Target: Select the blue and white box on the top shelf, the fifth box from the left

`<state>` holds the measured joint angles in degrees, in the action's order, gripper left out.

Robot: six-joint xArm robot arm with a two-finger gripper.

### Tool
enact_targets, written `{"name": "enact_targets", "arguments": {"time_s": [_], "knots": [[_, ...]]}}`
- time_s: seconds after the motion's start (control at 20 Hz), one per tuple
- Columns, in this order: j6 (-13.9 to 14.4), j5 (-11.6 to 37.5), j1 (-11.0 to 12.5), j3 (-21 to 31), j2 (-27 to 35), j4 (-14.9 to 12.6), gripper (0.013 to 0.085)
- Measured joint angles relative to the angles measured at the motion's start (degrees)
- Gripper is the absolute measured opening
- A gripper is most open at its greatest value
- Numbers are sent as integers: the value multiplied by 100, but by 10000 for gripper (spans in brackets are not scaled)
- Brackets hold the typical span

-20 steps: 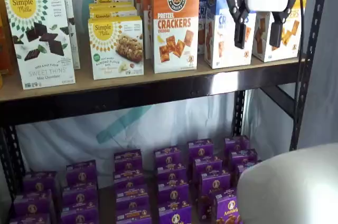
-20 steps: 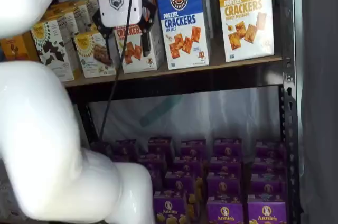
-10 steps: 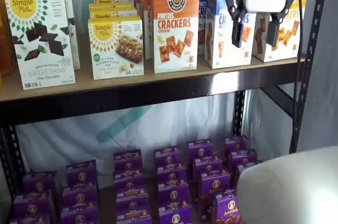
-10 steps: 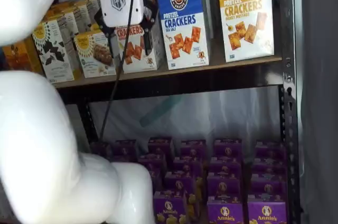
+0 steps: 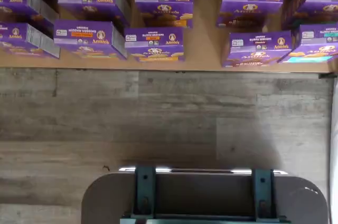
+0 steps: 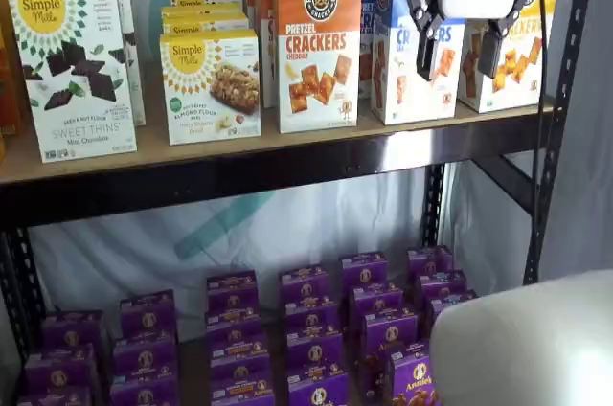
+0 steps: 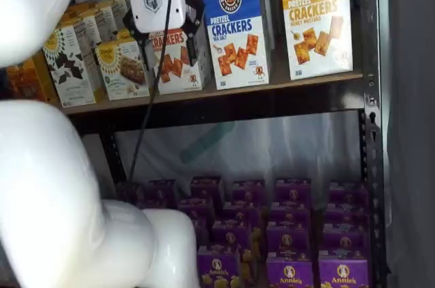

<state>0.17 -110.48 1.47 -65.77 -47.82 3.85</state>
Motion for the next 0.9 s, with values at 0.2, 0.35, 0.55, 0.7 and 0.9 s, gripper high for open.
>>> {"name": "enact_targets", "arguments": {"time_s": [0.2,0.35,0.55,0.7,0.9], "knots": [[14,191,-30,43,-26,-23,850],[22,426,-69,118,-45,-103,850],[-46,769,-18,217,-27,-155,850],[-117,977,51,241,37,-161,850],[-237,1280,169,238,143,-169,850]]}}
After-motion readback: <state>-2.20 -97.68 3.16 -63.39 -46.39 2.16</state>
